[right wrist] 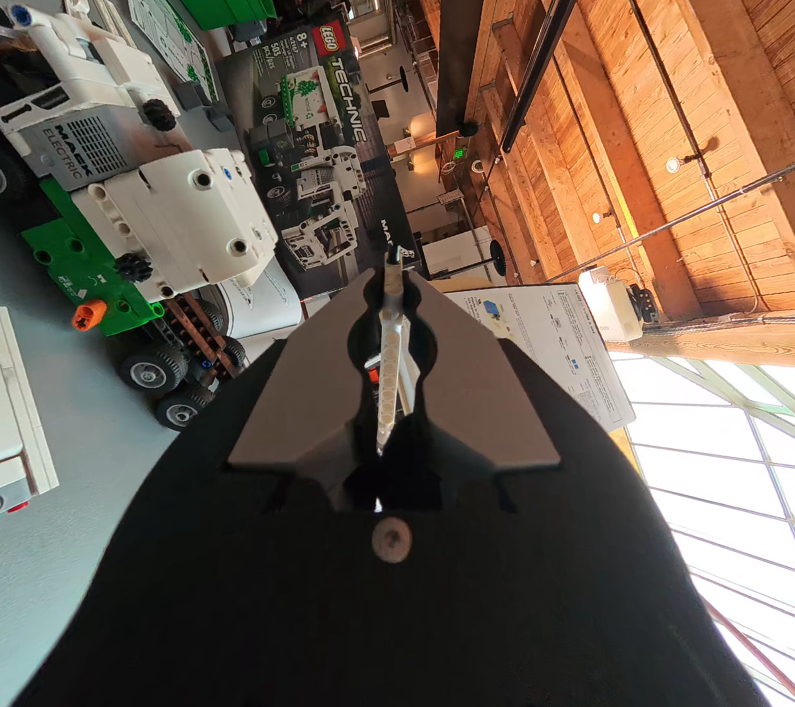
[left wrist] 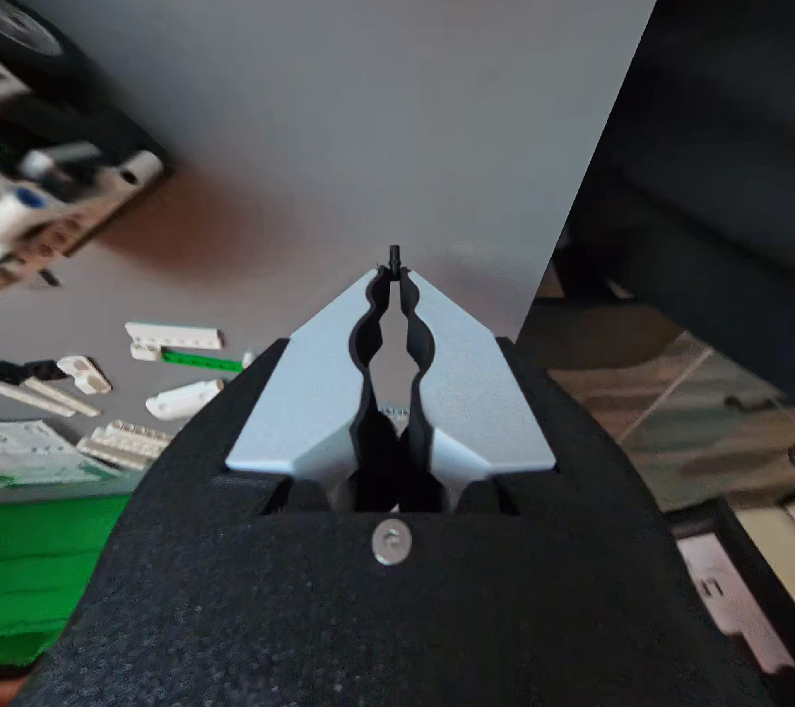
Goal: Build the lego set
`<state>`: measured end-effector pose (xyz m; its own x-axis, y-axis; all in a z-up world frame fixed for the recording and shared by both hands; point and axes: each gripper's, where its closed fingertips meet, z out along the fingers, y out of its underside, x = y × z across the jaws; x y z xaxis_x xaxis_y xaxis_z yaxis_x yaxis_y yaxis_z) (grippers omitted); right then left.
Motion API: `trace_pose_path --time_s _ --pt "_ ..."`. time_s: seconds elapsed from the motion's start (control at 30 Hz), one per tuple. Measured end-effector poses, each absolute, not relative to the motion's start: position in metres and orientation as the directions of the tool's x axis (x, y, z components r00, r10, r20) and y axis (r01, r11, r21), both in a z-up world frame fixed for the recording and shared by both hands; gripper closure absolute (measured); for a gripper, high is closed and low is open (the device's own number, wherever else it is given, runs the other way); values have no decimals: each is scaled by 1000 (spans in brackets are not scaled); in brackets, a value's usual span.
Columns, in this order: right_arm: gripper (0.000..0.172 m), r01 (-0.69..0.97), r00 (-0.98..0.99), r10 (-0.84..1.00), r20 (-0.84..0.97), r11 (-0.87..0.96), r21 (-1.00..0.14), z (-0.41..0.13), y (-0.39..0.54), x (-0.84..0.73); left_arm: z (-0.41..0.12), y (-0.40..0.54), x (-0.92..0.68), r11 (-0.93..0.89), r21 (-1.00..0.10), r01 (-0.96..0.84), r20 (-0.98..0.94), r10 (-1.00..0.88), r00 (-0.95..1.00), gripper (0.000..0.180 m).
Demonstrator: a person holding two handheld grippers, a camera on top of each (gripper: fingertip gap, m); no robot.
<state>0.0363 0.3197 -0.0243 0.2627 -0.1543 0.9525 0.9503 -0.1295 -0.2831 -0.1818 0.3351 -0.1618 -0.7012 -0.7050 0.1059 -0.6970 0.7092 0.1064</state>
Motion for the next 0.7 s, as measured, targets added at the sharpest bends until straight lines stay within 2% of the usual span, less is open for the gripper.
trace_pose_path --time_s 0.03,0.1,0.23,0.7 --pt "166 951 258 -155 954 -133 -279 -25 320 37 -165 344 -194 722 202 -662 96 -687 -720 177" --pt "166 949 259 -154 954 -144 -281 -27 320 43 -173 358 -210 739 337 -584 71 -638 -766 177" --pt "166 938 277 -147 950 -174 -301 -31 321 58 -183 365 -222 707 469 -528 52 -620 -783 177" --pt "166 941 258 -128 958 -194 -279 -34 322 61 -182 363 -217 672 569 -473 33 -594 -804 178"
